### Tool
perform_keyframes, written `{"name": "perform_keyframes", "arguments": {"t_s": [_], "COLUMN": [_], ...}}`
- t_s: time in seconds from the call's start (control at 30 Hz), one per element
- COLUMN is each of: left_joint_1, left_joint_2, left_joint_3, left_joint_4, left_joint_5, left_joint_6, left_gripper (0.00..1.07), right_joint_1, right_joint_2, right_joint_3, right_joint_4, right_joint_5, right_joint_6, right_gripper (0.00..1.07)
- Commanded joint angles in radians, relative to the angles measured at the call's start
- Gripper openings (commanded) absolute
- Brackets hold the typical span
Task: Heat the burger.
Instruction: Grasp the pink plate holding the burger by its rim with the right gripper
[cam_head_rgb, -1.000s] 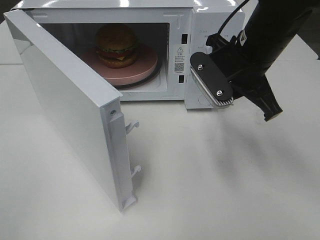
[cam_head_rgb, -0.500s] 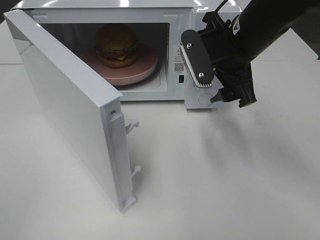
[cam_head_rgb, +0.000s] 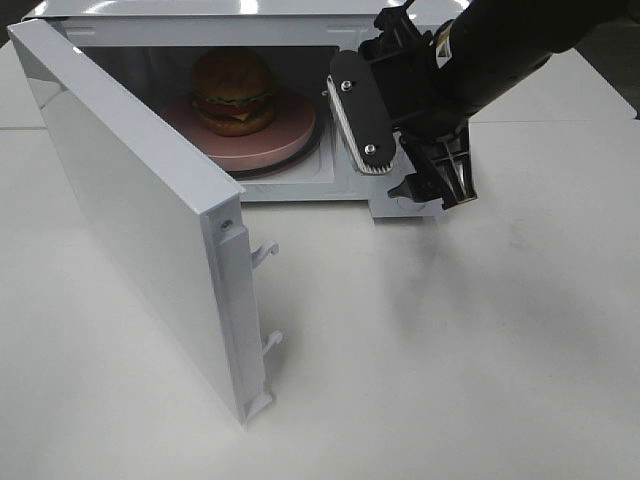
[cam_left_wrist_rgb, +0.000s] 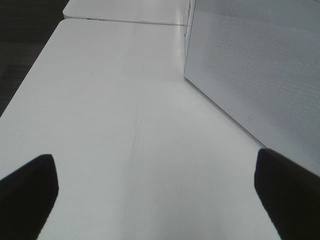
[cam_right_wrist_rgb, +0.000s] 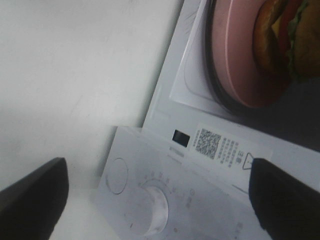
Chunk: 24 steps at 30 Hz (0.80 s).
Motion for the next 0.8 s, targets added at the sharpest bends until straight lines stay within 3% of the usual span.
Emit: {"name": "perform_keyframes", "arguments": {"t_s": [0.03,0.4,0.8], "left_joint_1": [0.004,0.004,0.004], "left_joint_2": [-0.024,-0.024,-0.024], "left_joint_3": [0.004,0.004,0.004], "left_joint_4": [0.003,0.003,0.003], "left_joint_5": [-0.006,-0.006,-0.006], "left_joint_6": [0.000,0.000,0.000], "left_gripper": [1.00,1.00,1.00], "right_joint_1": [0.023,0.043,0.077], "right_joint_2": [-0.005,0.060,0.184], "right_joint_3": [-0.006,-0.033,-0.146], "right_joint_4": [-0.014,-0.029,-0.028], "right_joint_5": [-0.032,-0.082,-0.104], "right_joint_6": [0.008,0.008,0.008], "right_gripper": [0.92,0.90,0.89]}}
